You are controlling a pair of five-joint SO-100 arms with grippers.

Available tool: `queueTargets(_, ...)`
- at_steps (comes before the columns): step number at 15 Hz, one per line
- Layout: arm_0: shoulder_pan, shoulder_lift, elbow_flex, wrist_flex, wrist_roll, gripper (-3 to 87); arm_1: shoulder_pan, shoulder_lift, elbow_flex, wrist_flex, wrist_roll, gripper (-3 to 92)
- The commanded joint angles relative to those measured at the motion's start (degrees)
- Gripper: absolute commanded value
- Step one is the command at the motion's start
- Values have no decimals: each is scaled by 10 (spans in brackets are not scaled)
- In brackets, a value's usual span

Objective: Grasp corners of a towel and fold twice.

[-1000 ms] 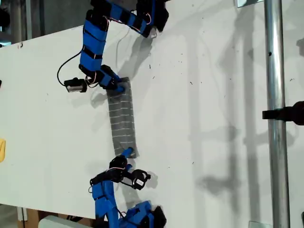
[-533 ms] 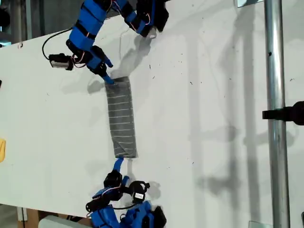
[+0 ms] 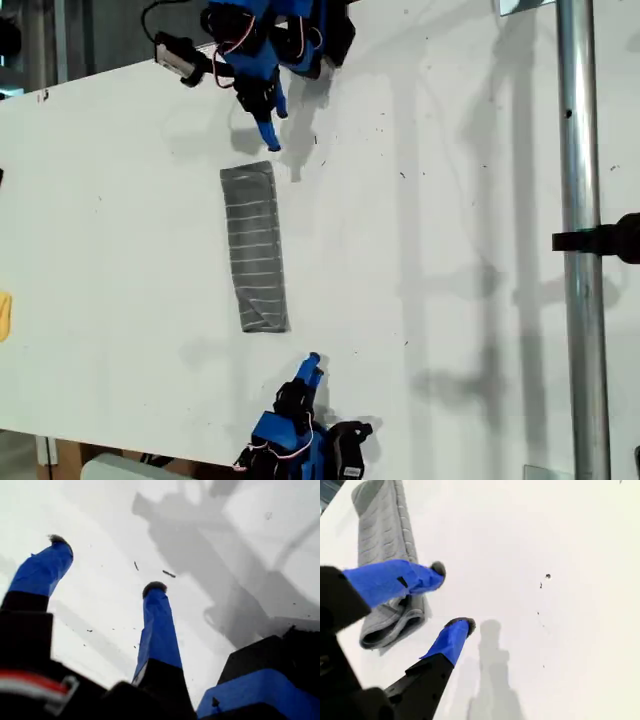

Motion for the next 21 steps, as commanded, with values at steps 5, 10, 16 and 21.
queueTargets(5,8,261,134,88,15,-27,-51,16,4,2,42,275)
queueTargets(10,2,261,134,93,1,-27,67,-24,-24,-60,-159,458)
queueTargets(16,1,261,134,93,0,-27,287,-405,-96,-270,-374,501)
queueTargets(21,-3,260,134,93,0,-27,284,-669,-231,-367,-345,498)
